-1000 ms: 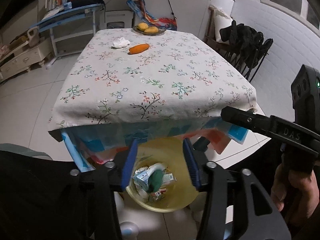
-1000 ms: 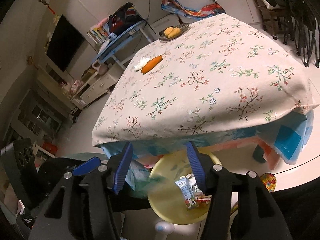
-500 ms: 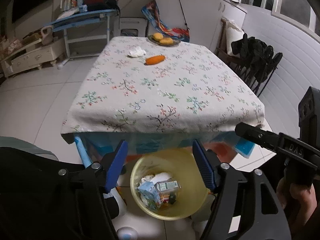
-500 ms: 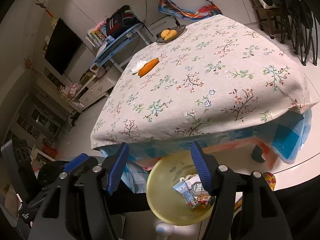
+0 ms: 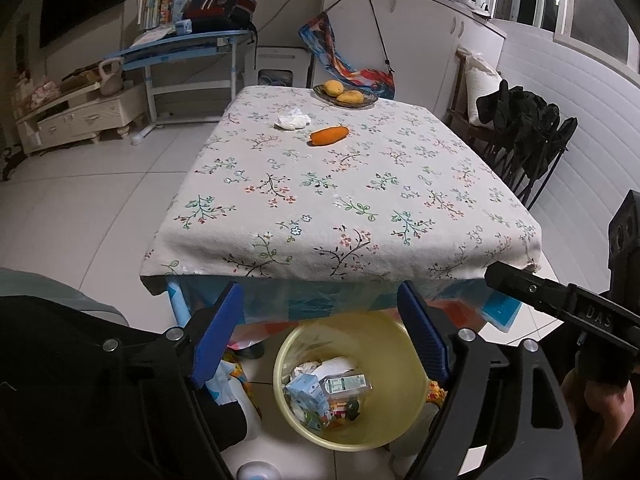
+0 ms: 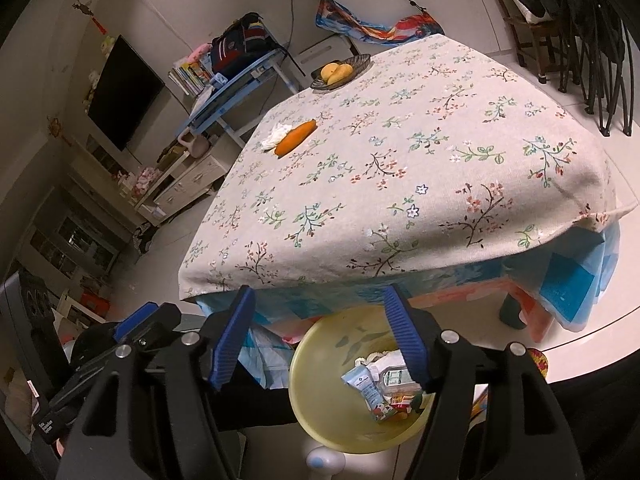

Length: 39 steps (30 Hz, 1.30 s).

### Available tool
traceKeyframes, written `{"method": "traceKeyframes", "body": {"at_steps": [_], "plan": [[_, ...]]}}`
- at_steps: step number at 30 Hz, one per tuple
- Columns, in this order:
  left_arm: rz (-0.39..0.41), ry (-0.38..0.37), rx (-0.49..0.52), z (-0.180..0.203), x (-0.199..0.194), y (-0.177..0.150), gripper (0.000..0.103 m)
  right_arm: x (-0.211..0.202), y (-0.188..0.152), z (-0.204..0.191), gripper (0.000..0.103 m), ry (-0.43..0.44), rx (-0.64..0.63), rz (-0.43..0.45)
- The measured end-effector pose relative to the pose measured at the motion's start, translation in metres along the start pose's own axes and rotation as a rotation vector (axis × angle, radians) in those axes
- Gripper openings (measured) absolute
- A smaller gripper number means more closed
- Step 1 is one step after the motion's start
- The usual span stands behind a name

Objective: Collect trash
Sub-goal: 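Grasp the orange carrot with the right gripper while the left gripper grasps the white tissue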

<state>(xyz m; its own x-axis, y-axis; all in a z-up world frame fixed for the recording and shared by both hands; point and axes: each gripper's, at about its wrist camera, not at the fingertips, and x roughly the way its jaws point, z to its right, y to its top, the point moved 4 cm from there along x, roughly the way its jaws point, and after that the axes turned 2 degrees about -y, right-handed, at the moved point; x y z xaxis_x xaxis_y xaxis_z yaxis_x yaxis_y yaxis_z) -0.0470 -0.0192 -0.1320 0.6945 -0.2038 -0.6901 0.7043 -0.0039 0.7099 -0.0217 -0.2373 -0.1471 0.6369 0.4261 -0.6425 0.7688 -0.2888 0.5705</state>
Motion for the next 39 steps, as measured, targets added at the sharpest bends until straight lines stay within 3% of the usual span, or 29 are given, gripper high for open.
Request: {"method": "traceKeyframes", "body": {"at_steps": [10,21,31,39], "plan": [[0.057,0.007,-0.055,-0.017,-0.002,0.032,0.081,0.004,0.007,-0.011,0.069,-0.004,-0.034,0.012],[0.093,0.03,-0.106,-0.057,0.014,0.099,0.082,0.043,0.05,-0.034,0.069,-0.009,-0.063,0.017],[0.117,0.064,-0.176,-0.1,0.043,0.158,0.082,0.126,0.11,-0.052,0.069,-0.037,-0.038,-0.021],[0.075,0.117,-0.156,-0.12,0.086,0.187,0.082,0.185,0.14,-0.062,0.069,-0.104,-0.029,-0.047]]}}
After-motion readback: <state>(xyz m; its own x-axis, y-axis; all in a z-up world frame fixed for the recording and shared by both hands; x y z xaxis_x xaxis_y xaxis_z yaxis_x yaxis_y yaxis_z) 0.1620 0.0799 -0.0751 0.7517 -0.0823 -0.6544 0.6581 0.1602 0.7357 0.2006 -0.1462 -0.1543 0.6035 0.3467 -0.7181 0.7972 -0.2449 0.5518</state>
